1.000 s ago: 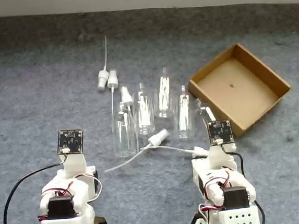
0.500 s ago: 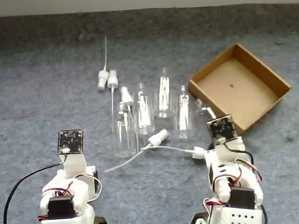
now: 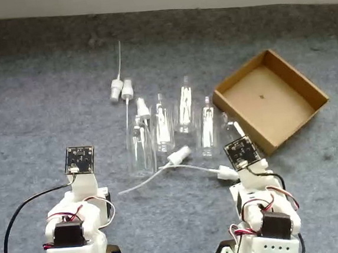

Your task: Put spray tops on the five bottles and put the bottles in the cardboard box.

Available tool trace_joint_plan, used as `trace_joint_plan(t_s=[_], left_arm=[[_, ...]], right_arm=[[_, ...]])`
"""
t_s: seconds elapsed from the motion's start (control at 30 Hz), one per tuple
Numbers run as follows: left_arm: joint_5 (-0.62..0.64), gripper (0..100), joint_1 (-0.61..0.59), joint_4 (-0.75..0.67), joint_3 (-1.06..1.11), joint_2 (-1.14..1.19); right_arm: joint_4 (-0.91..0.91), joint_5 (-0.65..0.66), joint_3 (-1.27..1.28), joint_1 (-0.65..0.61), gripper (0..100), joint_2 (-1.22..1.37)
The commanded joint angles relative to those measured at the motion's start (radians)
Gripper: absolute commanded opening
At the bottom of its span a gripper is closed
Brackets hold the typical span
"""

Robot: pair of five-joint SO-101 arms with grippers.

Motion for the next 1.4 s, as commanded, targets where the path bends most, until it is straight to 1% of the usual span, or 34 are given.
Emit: trace_joint_plan(t_s=[0.0,0.1,0.2,0.27,0.37,0.5,0.8,0.9,1.07,1.2,1.37], left_arm=[[-0.006,0,0.021,0.003,0.022,-0.005],[-0.006,0,0.021,0.003,0.022,-0.005],[-0.006,0,0.021,0.003,0.022,-0.005],[-0.006,0,0.021,0.003,0.022,-0.005],[-0.006,0,0.021,0.003,0.022,-0.005],[-0.006,0,0.021,0.003,0.022,-0.005],[-0.006,0,0.021,0.003,0.022,-0.005],[-0.006,0,0.021,0.003,0.022,-0.005],[-0.006,0,0.021,0.003,0.022,-0.005],[-0.006,0,0.021,0.003,0.022,-0.005],[-0.006,0,0.021,0.003,0.022,-0.005]], right_arm=[[0.012,0.021,-0.148,-0.016,1.2,0.001],[0.016,0.064,-0.226,-0.012,5.5,0.002],[0.016,0.061,-0.289,-0.01,9.5,0.05],[0.013,0.058,-0.341,-0.01,9.8,0.117],[0.007,0.057,-0.438,-0.012,9.8,0.248],[0.005,-0.015,-0.582,-0.018,10.1,0.446],[0.013,-0.026,-0.891,-0.021,10.3,0.947],[0.016,-0.026,-0.957,-0.059,11.8,1.092],[0.016,-0.028,-1.009,-0.145,23.1,1.265],[0.013,-0.029,-1.036,-0.219,24.4,1.353],[0.005,-0.107,-1.122,-0.257,24.6,1.484]])
